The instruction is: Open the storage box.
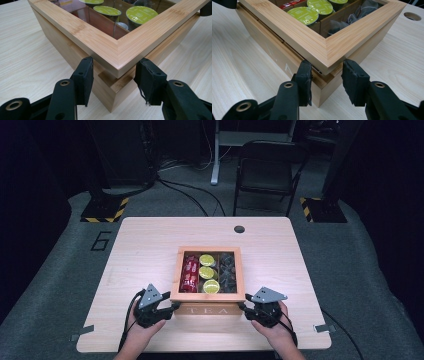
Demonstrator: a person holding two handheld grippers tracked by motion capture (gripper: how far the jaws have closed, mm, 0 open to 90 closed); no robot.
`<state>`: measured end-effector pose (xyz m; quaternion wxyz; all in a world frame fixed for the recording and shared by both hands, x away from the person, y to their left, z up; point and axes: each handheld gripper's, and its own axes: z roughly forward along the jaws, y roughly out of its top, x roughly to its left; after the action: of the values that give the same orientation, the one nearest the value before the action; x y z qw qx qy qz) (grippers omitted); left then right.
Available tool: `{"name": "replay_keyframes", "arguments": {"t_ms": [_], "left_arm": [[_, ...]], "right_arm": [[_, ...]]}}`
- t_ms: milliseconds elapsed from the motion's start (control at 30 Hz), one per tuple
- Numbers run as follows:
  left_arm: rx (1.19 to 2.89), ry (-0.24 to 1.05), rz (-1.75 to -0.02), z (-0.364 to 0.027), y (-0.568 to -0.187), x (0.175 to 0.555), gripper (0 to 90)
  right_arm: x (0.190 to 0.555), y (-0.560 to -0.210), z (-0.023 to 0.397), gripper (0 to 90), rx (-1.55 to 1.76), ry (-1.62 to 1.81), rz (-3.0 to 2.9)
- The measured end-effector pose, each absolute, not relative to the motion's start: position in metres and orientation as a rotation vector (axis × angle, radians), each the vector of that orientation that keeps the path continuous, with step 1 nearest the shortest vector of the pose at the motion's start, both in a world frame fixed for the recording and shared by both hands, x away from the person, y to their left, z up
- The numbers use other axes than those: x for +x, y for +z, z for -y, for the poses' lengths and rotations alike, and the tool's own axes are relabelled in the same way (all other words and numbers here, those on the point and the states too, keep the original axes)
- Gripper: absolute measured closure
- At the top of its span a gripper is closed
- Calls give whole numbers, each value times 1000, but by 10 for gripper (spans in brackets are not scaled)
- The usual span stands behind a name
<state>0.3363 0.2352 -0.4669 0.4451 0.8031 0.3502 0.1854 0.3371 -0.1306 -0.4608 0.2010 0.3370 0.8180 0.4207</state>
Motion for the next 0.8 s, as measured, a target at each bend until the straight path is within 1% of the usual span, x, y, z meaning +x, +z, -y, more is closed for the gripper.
{"name": "replay_keyframes", "arguments": {"t_ms": [433,800], "left_arm": [[1989,462,-865,-236,-464,337,488],[1972,493,-874,-235,-459,337,480]], "right_arm": [[337,-459,131,589,941,1188,-2273],[337,-456,132,585,947,1199,-2255]]}}
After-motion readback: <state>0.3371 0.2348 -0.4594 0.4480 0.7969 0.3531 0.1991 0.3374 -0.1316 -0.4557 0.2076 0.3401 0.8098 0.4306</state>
